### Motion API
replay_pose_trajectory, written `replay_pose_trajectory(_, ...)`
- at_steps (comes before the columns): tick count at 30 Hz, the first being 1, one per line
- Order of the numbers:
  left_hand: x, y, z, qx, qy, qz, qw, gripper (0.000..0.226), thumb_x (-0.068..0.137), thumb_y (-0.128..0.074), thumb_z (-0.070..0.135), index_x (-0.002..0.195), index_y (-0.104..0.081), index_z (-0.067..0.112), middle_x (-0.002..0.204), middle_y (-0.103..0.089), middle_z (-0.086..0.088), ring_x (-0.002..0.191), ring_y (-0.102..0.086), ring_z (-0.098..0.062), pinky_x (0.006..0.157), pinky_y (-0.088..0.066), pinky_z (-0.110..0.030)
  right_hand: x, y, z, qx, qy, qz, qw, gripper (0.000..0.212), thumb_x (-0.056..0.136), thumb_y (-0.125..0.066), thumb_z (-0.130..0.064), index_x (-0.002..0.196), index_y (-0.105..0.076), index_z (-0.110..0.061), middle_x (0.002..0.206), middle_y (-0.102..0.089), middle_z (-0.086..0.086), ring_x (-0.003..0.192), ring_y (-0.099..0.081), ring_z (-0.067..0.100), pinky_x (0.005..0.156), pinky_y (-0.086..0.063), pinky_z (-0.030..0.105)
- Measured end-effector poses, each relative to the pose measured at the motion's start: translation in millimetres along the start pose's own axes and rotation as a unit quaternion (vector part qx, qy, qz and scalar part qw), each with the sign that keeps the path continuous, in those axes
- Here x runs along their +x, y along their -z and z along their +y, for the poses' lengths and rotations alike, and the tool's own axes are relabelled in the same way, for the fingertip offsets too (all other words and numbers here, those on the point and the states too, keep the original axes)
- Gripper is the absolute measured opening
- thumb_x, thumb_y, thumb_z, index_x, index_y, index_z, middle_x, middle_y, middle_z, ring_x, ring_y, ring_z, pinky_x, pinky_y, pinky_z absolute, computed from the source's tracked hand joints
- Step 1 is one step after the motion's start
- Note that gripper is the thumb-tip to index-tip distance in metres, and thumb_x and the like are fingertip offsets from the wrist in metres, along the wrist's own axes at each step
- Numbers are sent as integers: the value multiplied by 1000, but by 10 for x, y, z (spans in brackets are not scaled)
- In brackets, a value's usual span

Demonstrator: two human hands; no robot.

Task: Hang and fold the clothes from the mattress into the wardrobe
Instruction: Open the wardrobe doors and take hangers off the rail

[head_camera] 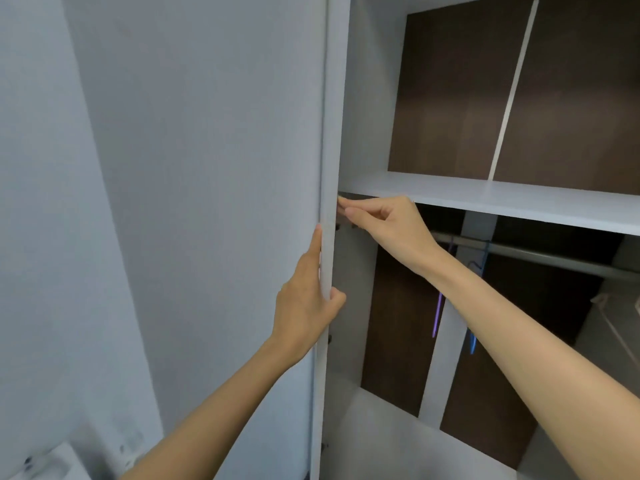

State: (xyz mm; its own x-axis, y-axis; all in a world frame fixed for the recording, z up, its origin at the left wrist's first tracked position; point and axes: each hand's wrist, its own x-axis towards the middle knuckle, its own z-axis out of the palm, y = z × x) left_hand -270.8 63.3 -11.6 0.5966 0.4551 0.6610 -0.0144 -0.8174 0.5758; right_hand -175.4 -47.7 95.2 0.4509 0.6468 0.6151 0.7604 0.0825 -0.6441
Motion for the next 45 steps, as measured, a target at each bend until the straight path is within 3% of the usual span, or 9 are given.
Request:
replay_pose_trajectory(6, -19, 504, -546, -108, 65, 72, 989, 89, 82, -55, 4, 144, -14, 53, 132, -53, 14, 102, -60, -9, 85, -54, -39, 183, -700, -189, -70, 19, -103, 992, 53, 96, -42, -3, 142, -44, -30, 141, -48, -17, 116, -49, -13, 96, -38, 6)
replay_pose_trajectory(11, 113, 854, -936, -162, 93, 73, 980, 83, 85, -49, -5, 146, -22, 43, 145, -42, 20, 121, -47, 7, 96, -50, -33, 413, -1262, -237, -95, 14, -127, 987, 70, 90, -35, 3, 148, -28, -37, 146, -36, -23, 126, -46, 31, 106, -40, 39)
replay_pose_trajectory(13, 152, 926, -1061, -166, 96, 73, 979, 79, 87, -47, -6, 148, -22, 38, 146, -41, 16, 124, -45, 5, 100, -47, -34, 472, -1413, -247, -86, 6, -134, 987, 71, 90, -34, 5, 148, -26, -35, 146, -35, -23, 125, -44, 36, 103, -40, 32)
replay_pose_trajectory(20, 180, 995, -1293, -155, 91, 35, 983, 78, 85, -37, -1, 151, -14, 34, 153, -32, 10, 137, -37, -11, 111, -36, -41, 552, -1624, -238, -81, -1, -141, 987, 70, 87, -38, 7, 148, -31, -29, 151, -35, -14, 137, -29, -2, 97, -22, -4)
replay_pose_trajectory(22, 137, 1016, -1282, -135, 91, 39, 986, 76, 86, -41, 1, 151, -15, 29, 150, -33, 7, 135, -37, -11, 111, -34, -29, 511, -1631, -204, -86, -6, -121, 989, 66, 89, -41, 4, 147, -35, -26, 149, -39, -13, 134, -31, -5, 92, -21, -5)
replay_pose_trajectory(26, -14, 1075, -1109, -38, -2, 82, 996, 68, 86, -49, 1, 148, -28, 20, 141, -33, 2, 129, -34, -10, 94, -21, 2, 346, -1531, -104, -109, -33, -52, 992, 56, 92, -44, -2, 143, -42, -24, 141, -48, -10, 122, -42, 2, 96, -31, 17)
replay_pose_trajectory(30, -36, 1039, -938, -6, -40, 43, 998, 57, 91, -47, 8, 145, -33, 23, 139, -42, 4, 124, -39, -8, 93, -34, -16, 90, -1297, 43, -126, -74, 29, 989, 46, 93, -47, -2, 135, -51, -21, 124, -56, -11, 111, -51, 7, 91, -38, 17)
replay_pose_trajectory(39, 177, 136, -622, -75, -51, -107, 990, 53, 94, -47, 15, 144, -34, 26, 135, -48, 6, 122, -46, -12, 97, -36, -24, -630, -443, 576, -215, -209, 154, 941, 27, 96, -48, -14, 119, -60, -23, 103, -64, -9, 75, -59, -3, 65, -44, 6)
replay_pose_trajectory(45, 375, -667, -459, -82, -33, -193, 977, 51, 95, -46, 16, 143, -36, 26, 136, -48, 6, 108, -49, -7, 90, -38, -24, -896, 77, 1160, -233, -290, 199, 907, 22, 97, -50, -18, 116, -62, -20, 108, -63, -6, 88, -57, 5, 67, -40, 8)
